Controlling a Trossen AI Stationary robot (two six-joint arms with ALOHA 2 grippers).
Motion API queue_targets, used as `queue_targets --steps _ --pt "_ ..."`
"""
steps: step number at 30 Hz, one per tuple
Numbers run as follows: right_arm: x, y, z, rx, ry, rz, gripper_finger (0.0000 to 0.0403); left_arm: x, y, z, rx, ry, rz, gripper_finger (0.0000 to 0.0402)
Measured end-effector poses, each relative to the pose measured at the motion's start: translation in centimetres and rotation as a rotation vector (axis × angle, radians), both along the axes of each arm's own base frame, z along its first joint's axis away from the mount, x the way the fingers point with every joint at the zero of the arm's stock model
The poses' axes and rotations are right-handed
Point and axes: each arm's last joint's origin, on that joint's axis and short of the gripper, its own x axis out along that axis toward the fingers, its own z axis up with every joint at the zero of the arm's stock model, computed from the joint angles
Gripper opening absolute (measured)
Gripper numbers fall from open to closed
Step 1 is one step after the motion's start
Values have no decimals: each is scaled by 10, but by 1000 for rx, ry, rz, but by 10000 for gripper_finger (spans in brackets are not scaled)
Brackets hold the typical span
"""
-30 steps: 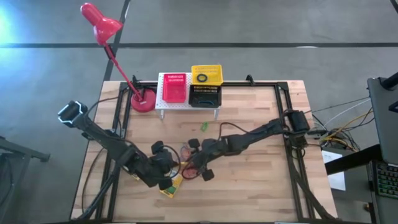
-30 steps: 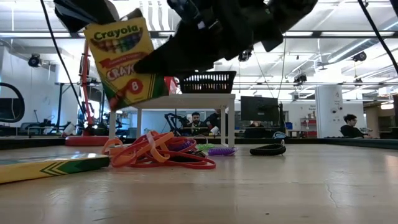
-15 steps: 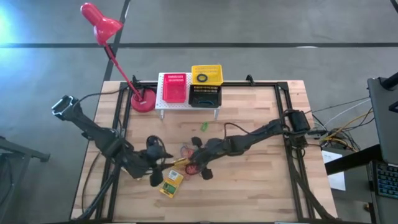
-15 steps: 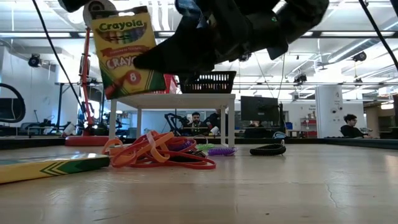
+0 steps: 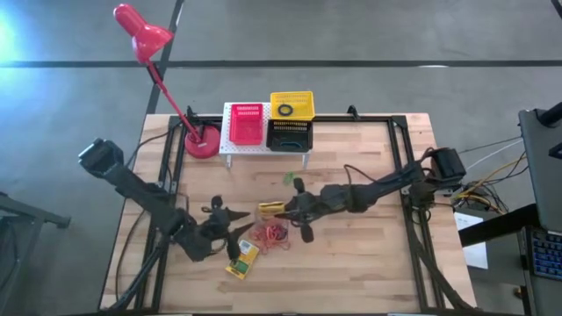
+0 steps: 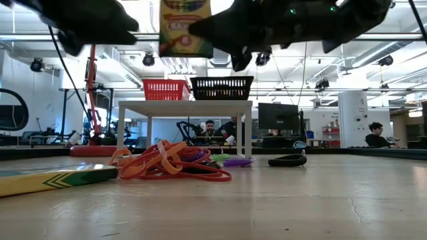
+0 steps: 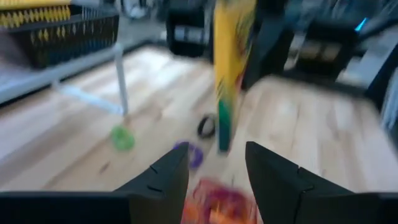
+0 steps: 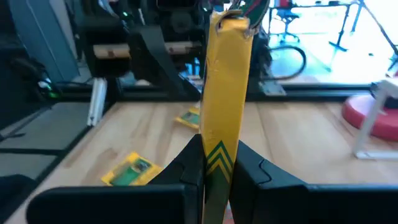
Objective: Pick & Place Office Desk Supplies
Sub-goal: Put the yellow crayon box into the red bin on the shelf
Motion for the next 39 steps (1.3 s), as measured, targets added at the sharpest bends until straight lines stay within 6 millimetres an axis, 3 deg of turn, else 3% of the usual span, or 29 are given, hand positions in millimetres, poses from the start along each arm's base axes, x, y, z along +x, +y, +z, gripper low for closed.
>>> queue_targets --steps 7,13,19,31,39 --pt "-5 -1 -3 -2 5 -5 34 2 18 2 25 -245 -137 212" --pt "-4 -1 -1 2 -13 -6 34 11 31 -1 -2 -218 -129 251" --pt "-4 -1 1 2 -30 -3 34 17 35 4 -21 -233 -144 258" --pt "-3 -1 2 -1 -43 2 34 45 34 9 7 -224 -181 215" --pt "-4 0 3 -3 -44 7 34 51 32 12 11 -224 -176 128"
